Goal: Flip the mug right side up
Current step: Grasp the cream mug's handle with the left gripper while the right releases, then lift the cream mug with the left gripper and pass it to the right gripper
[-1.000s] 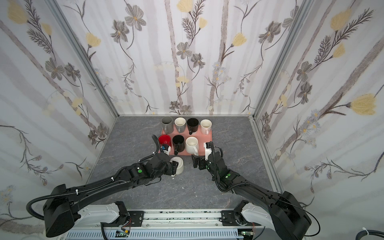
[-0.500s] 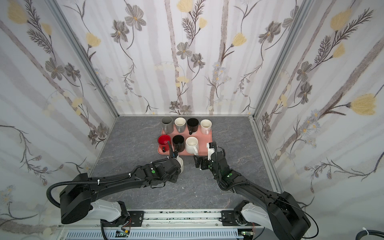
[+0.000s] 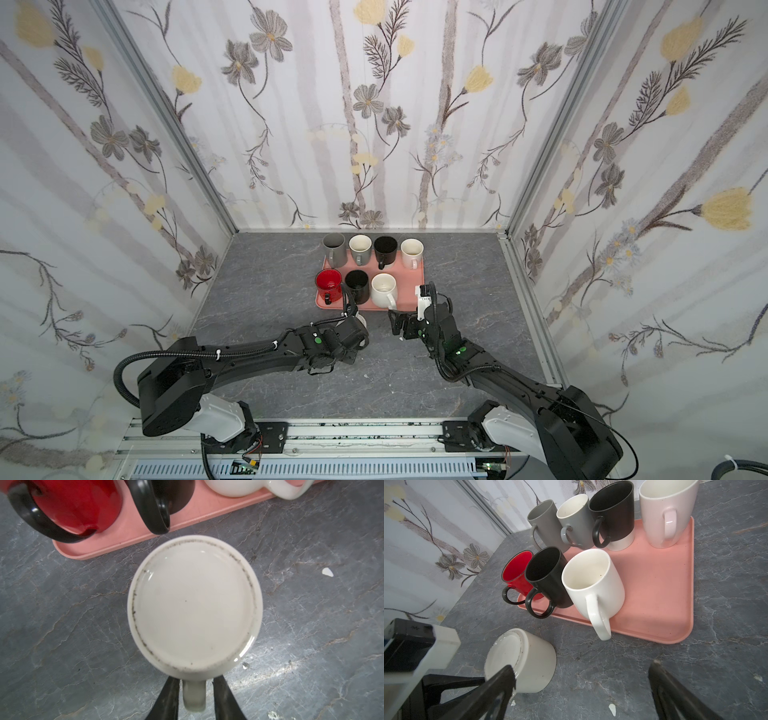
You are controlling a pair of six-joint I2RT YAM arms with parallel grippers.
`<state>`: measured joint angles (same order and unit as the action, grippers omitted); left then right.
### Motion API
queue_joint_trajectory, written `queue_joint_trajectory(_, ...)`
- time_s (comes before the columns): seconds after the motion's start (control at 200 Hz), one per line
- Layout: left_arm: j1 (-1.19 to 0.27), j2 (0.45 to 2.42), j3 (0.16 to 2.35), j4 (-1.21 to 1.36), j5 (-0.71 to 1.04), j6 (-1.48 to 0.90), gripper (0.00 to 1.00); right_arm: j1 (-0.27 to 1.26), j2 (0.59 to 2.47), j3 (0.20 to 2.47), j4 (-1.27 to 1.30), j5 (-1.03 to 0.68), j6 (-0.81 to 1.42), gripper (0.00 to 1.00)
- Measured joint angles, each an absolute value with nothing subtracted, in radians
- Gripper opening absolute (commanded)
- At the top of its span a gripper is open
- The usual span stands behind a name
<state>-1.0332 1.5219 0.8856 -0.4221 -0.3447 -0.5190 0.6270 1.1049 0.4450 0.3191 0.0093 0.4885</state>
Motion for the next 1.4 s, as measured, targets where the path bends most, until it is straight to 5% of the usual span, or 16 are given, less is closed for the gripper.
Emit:
queue_joint_trajectory(0.689, -1.035, 1.511, 0.844, -0.368, -0.377, -0.501, 0.0, 0.621, 1.087, 0.437, 0.325, 0.006, 0.488, 1.0)
queue_joint_trajectory(1.404, -0.926, 1.124, 0.721, -0.08, -0.288, -0.524, 0.0, 0.62, 0.921, 0.379, 0.485, -0.135, 0.516, 0.95)
